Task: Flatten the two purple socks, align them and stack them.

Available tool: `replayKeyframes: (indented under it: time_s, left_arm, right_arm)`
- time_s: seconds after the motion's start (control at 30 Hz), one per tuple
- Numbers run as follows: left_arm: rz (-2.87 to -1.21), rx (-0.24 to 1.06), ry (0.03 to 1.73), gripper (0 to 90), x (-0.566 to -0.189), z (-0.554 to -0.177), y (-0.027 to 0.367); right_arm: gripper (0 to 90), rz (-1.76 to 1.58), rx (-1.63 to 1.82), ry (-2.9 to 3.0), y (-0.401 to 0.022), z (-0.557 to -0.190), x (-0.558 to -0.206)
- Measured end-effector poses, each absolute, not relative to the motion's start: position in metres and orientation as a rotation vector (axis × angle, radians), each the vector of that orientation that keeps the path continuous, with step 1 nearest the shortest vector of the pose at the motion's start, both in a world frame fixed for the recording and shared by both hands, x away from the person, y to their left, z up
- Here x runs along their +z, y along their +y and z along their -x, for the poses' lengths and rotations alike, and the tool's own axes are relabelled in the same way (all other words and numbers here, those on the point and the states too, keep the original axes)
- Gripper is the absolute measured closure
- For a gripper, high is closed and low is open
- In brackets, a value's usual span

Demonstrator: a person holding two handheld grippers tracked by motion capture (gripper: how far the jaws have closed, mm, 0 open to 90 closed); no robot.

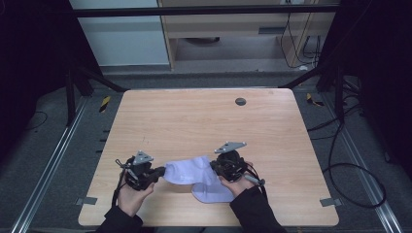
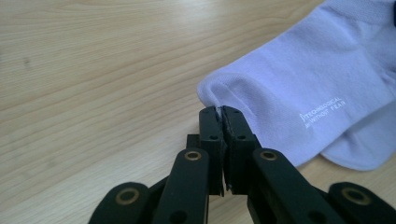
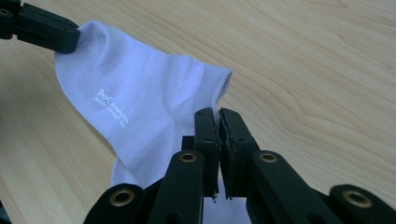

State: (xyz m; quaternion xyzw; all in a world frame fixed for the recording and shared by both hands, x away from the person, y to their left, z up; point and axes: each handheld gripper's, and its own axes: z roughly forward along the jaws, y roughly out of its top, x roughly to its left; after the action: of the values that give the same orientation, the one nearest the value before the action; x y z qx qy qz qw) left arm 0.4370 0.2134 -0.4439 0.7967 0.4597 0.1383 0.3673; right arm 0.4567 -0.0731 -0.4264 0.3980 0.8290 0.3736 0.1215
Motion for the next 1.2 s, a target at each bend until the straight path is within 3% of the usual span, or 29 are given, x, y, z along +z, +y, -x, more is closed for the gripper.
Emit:
replayKeyframes:
  time_s: [0.83,1.2]
  left_arm:
    - [-2.194,0.255,1.041,87.0,-0.460,-0.413,0.135]
    - [-2.223,0.239,1.029,86.7,-0.470,-0.410,0.127]
  right_arm:
    - [86.7,-1.236,1.024,2.392,-0.152,-0.413,-0.441]
    - [86.7,-1.276,0.987,2.401,-0.162,-0.410,-0.452]
